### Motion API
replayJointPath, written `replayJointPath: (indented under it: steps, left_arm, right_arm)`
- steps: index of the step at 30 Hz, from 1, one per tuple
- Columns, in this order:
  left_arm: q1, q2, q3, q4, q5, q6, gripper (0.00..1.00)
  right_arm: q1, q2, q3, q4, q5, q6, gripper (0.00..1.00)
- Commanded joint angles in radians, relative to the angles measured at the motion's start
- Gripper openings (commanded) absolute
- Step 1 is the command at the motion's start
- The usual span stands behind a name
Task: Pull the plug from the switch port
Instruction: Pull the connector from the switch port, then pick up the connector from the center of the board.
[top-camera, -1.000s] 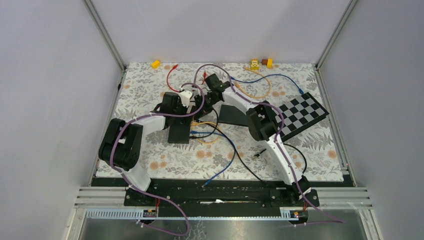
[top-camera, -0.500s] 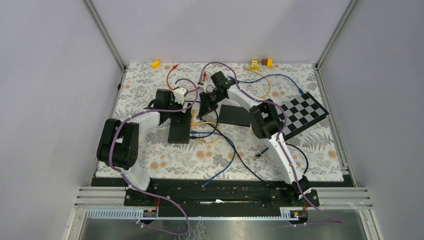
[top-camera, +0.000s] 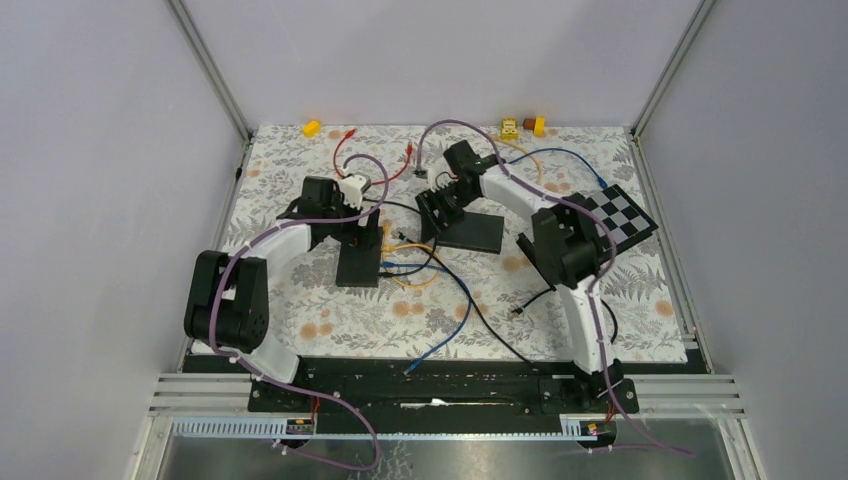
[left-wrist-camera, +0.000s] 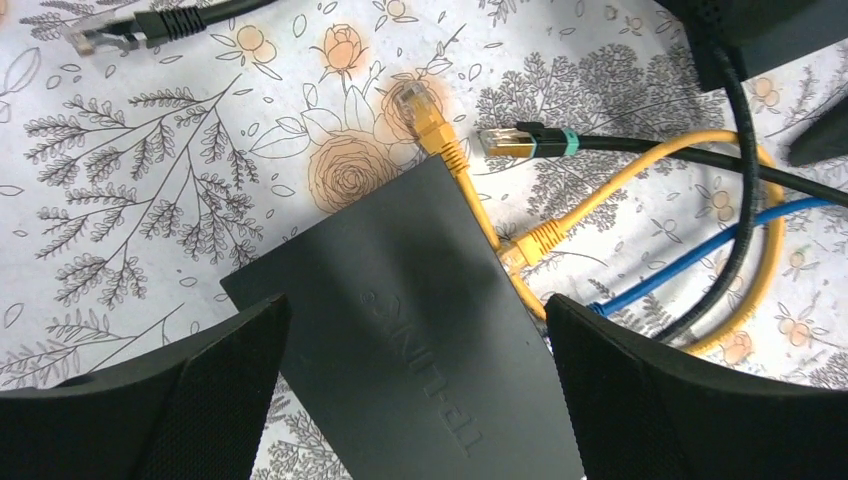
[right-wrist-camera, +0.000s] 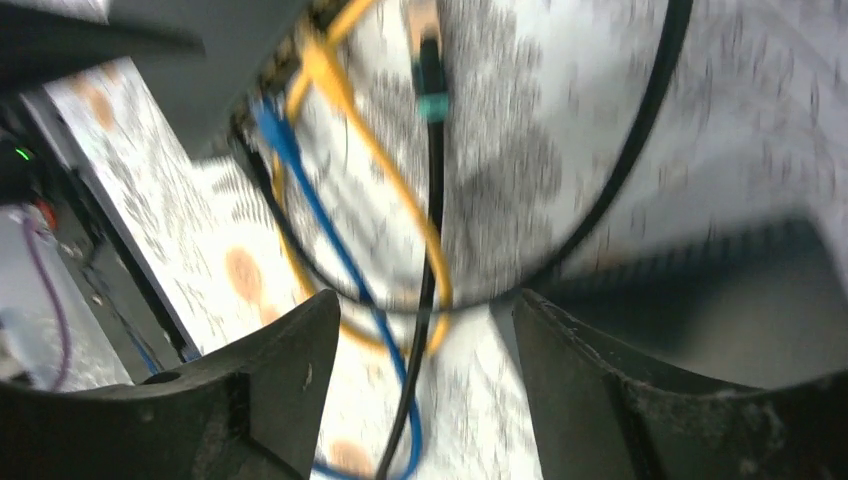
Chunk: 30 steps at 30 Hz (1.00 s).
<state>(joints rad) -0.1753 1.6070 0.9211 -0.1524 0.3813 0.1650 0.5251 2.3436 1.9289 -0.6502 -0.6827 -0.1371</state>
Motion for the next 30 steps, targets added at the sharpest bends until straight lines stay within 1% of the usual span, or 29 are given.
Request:
replayJointPath:
  steps: [1, 7, 11, 13, 17, 22, 26, 30]
  left_arm:
    - [0.007, -0.089, 0.01, -0.02, 0.03, 0.022, 0.99]
    - [0.01, -0.118, 0.023, -0.055, 0.002, 0.033, 0.99]
    - [0.015, -0.132, 0.031, -0.062, -0.03, 0.03, 0.99]
    - [0.014, -0.137, 0.026, -0.061, -0.06, 0.027, 0.99]
    - [0.016, -0.144, 0.01, -0.062, -0.084, 0.028, 0.99]
    - [0.016, -0.151, 0.007, -0.074, -0.1, 0.036, 0.99]
    - [0.016, -0.147, 0.003, -0.08, -0.129, 0.053, 0.99]
    - [0.016, -0.128, 0.012, -0.108, -0.163, 0.064, 0.99]
  right_arm:
    - [0.001, -0.283, -0.222, -0.056, 0.165, -0.175, 0.73]
    - [0.001, -0.564, -0.634, -0.004, 0.237, -0.277, 0.81]
    - [0.005, -0.685, -0.815, 0.032, 0.243, -0.287, 0.84]
    - [0.014, -0.726, -0.878, 0.043, 0.241, -0.284, 0.85]
    - [0.042, -0.776, -0.95, 0.071, 0.284, -0.273, 0.87]
    - [0.101, -0.761, -0.973, 0.077, 0.334, -0.254, 0.85]
    - [0.172, -0.76, -1.003, 0.102, 0.441, -0.247, 0.82]
    - [0.239, -0.746, -1.03, 0.133, 0.553, -0.256, 0.77]
